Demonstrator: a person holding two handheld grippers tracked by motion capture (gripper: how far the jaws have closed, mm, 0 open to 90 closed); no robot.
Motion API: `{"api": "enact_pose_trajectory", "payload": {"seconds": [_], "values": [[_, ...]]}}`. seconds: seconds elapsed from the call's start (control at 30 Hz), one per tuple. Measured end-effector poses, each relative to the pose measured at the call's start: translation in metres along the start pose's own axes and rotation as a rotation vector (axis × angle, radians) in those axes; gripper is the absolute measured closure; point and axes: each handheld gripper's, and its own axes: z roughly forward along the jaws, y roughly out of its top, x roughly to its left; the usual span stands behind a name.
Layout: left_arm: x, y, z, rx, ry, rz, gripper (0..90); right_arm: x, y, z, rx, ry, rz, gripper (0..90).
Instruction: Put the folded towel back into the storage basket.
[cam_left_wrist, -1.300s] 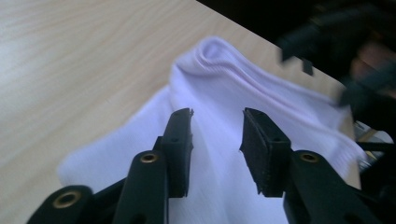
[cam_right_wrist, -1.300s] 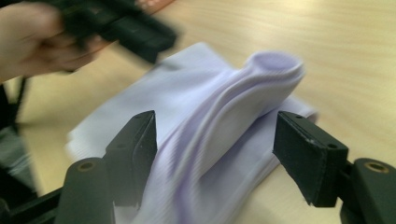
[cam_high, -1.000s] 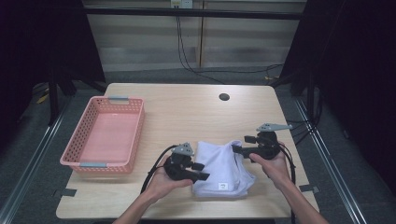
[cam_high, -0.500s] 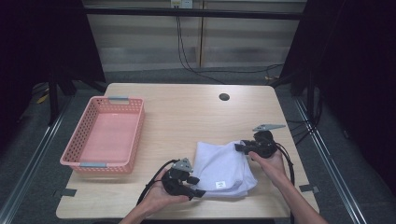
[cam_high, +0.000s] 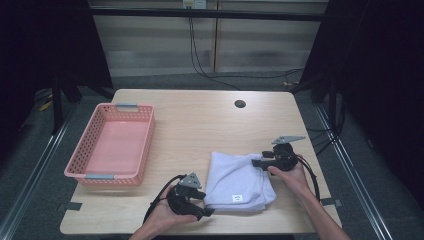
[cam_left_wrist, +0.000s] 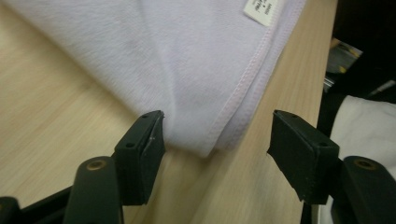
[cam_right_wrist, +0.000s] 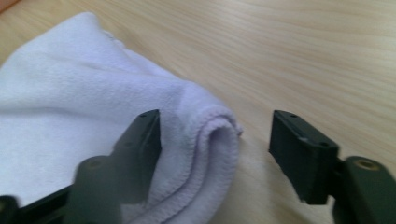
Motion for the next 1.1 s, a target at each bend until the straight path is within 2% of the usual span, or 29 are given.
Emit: {"api": "enact_pose_trajectory", "payload": {"seconds": [0.1,0.13,0.2,0.23,0.33,0.4,0.43,0.47,0.5,0.57,0.6,0.63,0.7,0.8,0.83,0.87,0.9,0.93,1.03,1.1], "values": [[0.0,-0.001,0.0,0.001,0.027,0.001,32.0,0.002,0.003,0.003,-0.006,0.046,-0.015,24.3],[0.002,-0.001,0.002,0.003,0.021,-0.004,31.0,0.003,0.004,0.004,-0.001,0.058,-0.017,24.0],[0.006,0.0,0.008,0.03,0.024,-0.013,29.3,0.005,0.004,0.007,0.006,0.049,-0.031,22.2],[0.008,0.0,0.01,0.054,0.023,-0.01,27.7,0.006,0.004,0.008,0.012,0.065,-0.026,21.7],[0.008,0.003,0.016,0.043,0.032,-0.008,26.8,0.008,0.002,0.011,0.032,0.08,-0.037,17.5],[0.008,0.005,0.02,0.054,0.029,-0.005,24.9,0.009,0.001,0.013,0.053,0.065,-0.053,15.9],[0.007,0.006,0.021,0.056,0.035,-0.002,24.6,0.009,0.001,0.013,0.053,0.072,-0.062,15.6],[0.006,0.006,0.023,0.043,0.031,-0.002,24.4,0.009,0.001,0.013,0.056,0.073,-0.064,15.3],[0.005,0.008,0.024,0.054,0.038,0.018,25.0,0.009,0.001,0.014,0.066,0.07,-0.064,15.3],[0.003,0.008,0.027,0.045,0.033,0.042,26.0,0.009,0.0,0.018,0.088,0.056,-0.075,12.7],[0.003,0.009,0.027,0.057,0.041,0.045,26.3,0.009,0.0,0.02,0.093,0.048,-0.078,11.0],[0.003,0.01,0.028,0.051,0.041,0.039,26.9,0.011,0.0,0.021,0.091,0.042,-0.089,11.7],[0.001,0.011,0.03,0.056,0.049,0.059,26.8,0.013,0.0,0.021,0.089,0.055,-0.105,16.8],[-0.003,0.012,0.034,0.049,0.066,0.081,27.6,0.013,-0.001,0.02,0.084,0.072,-0.12,19.4],[-0.003,0.013,0.034,0.057,0.073,0.094,28.9,0.013,-0.001,0.02,0.087,0.074,-0.118,19.7],[-0.005,0.014,0.034,0.063,0.098,0.098,30.8,0.013,-0.001,0.02,0.085,0.077,-0.123,20.5],[-0.005,0.013,0.035,0.044,0.11,0.083,35.4,0.013,0.0,0.021,0.089,0.085,-0.127,22.8],[-0.005,0.014,0.034,0.059,0.112,0.091,39.4,0.013,-0.001,0.021,0.09,0.091,-0.132,24.3],[-0.001,0.014,0.032,0.056,0.097,0.079,54.1,0.014,0.0,0.022,0.089,0.104,-0.137,29.1],[0.002,0.015,0.032,0.055,0.082,0.058,60.3,0.016,0.002,0.022,0.099,0.123,-0.139,37.0]]}}
